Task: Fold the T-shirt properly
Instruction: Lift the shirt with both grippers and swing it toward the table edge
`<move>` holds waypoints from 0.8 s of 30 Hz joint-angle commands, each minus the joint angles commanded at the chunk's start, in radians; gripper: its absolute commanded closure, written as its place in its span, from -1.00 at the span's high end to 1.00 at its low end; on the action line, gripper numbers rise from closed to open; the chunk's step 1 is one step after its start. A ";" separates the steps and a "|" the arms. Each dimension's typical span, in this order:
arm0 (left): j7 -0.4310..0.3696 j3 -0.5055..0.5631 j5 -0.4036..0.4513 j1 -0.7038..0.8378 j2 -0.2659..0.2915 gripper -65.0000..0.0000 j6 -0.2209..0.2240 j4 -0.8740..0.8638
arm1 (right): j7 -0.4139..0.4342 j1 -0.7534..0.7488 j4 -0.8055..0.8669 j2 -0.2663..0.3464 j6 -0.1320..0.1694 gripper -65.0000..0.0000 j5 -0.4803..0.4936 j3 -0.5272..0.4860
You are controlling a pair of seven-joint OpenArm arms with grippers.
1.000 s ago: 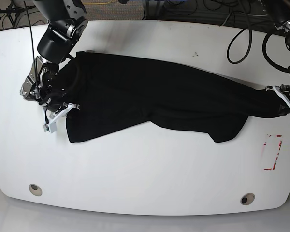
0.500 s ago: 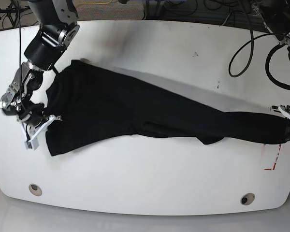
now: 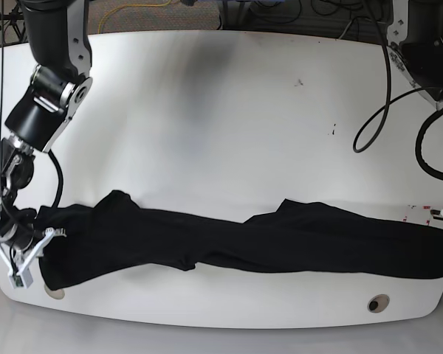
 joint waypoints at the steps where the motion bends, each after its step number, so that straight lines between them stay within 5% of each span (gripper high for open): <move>1: 0.000 0.014 0.000 -0.018 0.000 -1.00 0.012 -0.005 | -0.009 0.021 0.000 0.005 0.000 -1.00 0.000 -0.006; 5: -0.002 0.043 0.000 -0.097 -0.002 -1.00 0.046 -0.023 | -0.055 0.120 0.003 0.011 0.000 -1.00 0.000 -0.014; 24: -0.005 0.060 -0.002 -0.284 -0.003 -1.00 0.054 -0.186 | -0.072 0.302 0.005 0.029 0.000 -1.00 -0.008 -0.075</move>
